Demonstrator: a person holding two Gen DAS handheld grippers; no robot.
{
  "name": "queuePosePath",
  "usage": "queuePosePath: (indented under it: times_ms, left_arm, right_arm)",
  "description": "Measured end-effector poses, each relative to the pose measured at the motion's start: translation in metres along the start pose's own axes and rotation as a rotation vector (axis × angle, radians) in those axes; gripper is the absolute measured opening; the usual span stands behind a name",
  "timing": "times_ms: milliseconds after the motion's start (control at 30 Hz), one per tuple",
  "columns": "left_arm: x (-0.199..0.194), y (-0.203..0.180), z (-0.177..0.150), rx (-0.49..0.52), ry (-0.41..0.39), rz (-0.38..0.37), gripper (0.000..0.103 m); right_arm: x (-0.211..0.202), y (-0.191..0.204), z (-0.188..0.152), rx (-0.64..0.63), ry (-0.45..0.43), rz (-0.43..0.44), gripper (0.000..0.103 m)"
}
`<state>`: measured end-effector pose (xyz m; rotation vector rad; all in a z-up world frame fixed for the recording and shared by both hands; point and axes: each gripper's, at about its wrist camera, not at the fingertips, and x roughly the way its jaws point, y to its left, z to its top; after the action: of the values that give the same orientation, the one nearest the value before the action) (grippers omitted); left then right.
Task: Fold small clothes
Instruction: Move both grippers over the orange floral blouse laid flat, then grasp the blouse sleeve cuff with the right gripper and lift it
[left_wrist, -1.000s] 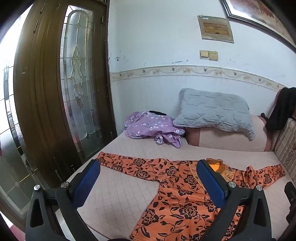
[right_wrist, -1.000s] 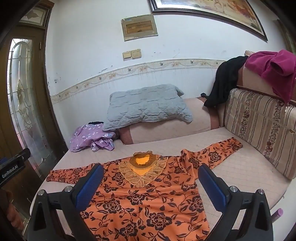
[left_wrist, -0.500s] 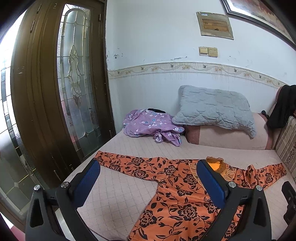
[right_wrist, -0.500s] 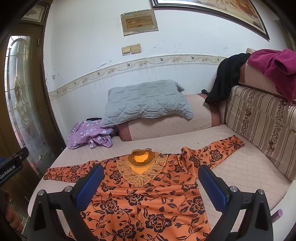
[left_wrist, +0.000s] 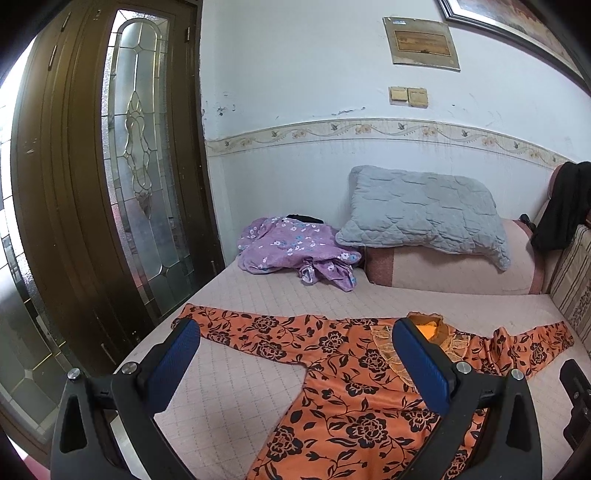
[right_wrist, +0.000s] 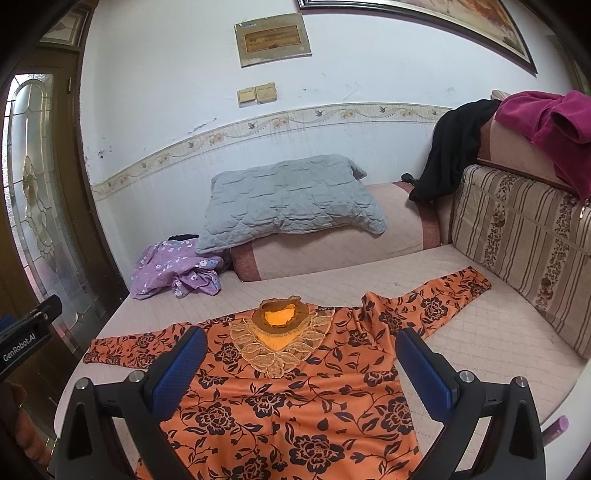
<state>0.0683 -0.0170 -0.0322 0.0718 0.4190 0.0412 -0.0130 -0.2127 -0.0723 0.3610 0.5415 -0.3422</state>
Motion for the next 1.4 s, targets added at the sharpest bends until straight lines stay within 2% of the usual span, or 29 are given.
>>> queuePosePath:
  times_ms: [367,800,1033,1133,1200,1300,1400]
  left_arm:
    - [0.049,-0.031,-0.003,0.014,0.029,-0.029,0.103]
    - [0.121,-0.066,-0.012,0.032,0.088,-0.025,0.103]
    - [0.156,-0.086,-0.033,0.079,0.126,-0.034,0.103]
    - [0.183,-0.097,-0.059,0.116,0.170,-0.066,0.103]
    - [0.208,-0.108,-0.080,0.176,0.232,-0.079,0.103]
    - [0.240,-0.124,-0.107,0.270,0.323,-0.093,0.103]
    - [0.256,-0.132,-0.122,0.313,0.351,-0.116,0.103]
  right_arm:
    - [0.047,-0.007,0.002,-0.003,0.023,-0.032,0.103]
    - [0.114,-0.016,0.008,0.004,0.055,-0.048,0.103]
    - [0.146,-0.030,-0.003,0.021,0.103,-0.011,0.103]
    - [0.178,-0.055,-0.014,0.081,0.171,0.051,0.103]
    - [0.199,-0.081,-0.020,0.141,0.201,0.079,0.103]
    - [0.234,-0.148,-0.024,0.305,0.252,0.069,0.103]
    - [0.257,-0.238,-0.030,0.522,0.257,-0.014,0.103]
